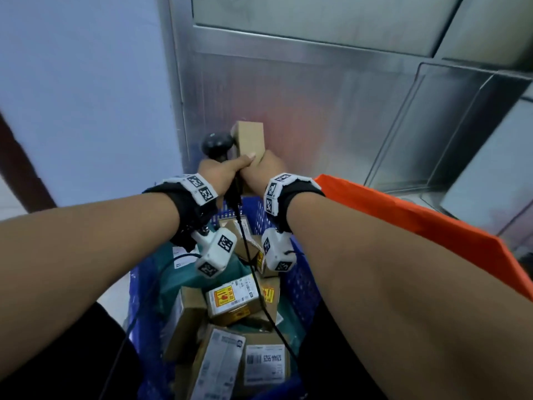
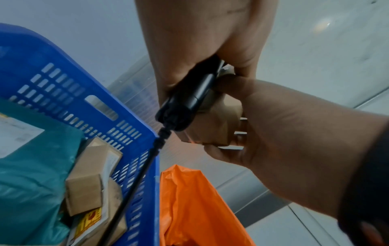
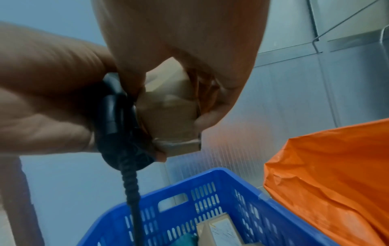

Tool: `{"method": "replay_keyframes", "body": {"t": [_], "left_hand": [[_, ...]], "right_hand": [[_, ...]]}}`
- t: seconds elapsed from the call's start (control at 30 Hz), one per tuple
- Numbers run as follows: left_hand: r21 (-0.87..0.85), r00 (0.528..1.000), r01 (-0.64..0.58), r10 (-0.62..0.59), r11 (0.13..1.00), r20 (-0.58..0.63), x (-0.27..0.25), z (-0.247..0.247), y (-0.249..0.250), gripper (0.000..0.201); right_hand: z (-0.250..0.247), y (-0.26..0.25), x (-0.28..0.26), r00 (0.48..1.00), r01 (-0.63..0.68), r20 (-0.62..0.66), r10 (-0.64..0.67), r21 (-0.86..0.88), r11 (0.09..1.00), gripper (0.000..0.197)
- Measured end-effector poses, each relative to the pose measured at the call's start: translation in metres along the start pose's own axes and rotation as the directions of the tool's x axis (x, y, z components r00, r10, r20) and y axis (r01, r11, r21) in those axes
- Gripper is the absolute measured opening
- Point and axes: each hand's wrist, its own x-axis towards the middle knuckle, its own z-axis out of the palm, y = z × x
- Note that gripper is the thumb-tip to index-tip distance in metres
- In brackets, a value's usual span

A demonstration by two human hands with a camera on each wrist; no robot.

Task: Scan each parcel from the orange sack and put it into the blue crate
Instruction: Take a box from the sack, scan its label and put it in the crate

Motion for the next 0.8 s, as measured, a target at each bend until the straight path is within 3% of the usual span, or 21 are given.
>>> {"method": "replay_keyframes", "body": {"t": [0.07, 0.17, 0.23, 0.3, 0.37, 0.5, 0.57, 0.7, 0.8], "left_hand": [[0.009, 1.000, -0.001, 0.001, 1.000, -0.025, 0.000, 0.000, 0.013, 0.031], [0.000, 0.997, -0.009, 0.009, 1.000, -0.075, -0.001, -0.005, 0.015, 0.029], [-0.047, 0.997, 0.015, -0.019, 0.999, -0.072, -0.005, -0.008, 0.016, 0.033], [-0.062, 0.998, 0.031, -0.034, 0.998, -0.057, -0.009, -0.009, 0.020, 0.040], [-0.045, 0.999, 0.029, -0.030, 0.999, -0.032, -0.013, -0.009, 0.025, 0.040], [-0.049, 0.997, 0.047, -0.044, 0.998, 0.069, -0.018, -0.009, 0.030, 0.060], [-0.049, 0.993, 0.060, -0.055, 0.997, 0.100, -0.022, -0.008, 0.035, 0.068], [-0.045, 0.989, 0.043, -0.036, 0.998, 0.144, -0.027, -0.007, 0.046, 0.066], [-0.069, 0.977, 0.032, -0.017, 0.997, 0.211, -0.029, -0.007, 0.049, 0.057]], "right_hand": [[0.001, -0.007, 0.005, 0.998, 0.055, -0.021, -0.056, -0.035, 0.998, 0.052], [0.001, -0.011, 0.004, 0.989, 0.143, 0.056, -0.139, -0.070, 0.987, 0.046], [0.005, -0.005, 0.007, 0.985, 0.158, 0.073, -0.156, -0.021, 0.987, 0.056], [0.006, 0.007, 0.013, 0.991, 0.102, 0.077, -0.111, 0.107, 0.989, 0.066], [-0.002, 0.007, 0.012, 0.992, 0.025, 0.113, -0.062, 0.302, 0.953, 0.061], [-0.027, -0.005, -0.002, 0.977, -0.185, 0.205, 0.059, 0.676, 0.714, 0.034], [-0.036, -0.005, -0.005, 0.960, -0.258, 0.268, 0.080, 0.735, 0.628, 0.035], [-0.046, 0.002, -0.004, 0.947, -0.274, 0.320, 0.018, 0.778, 0.566, 0.031], [-0.053, 0.010, -0.003, 0.891, -0.348, 0.453, -0.029, 0.722, 0.598, 0.054]]}}
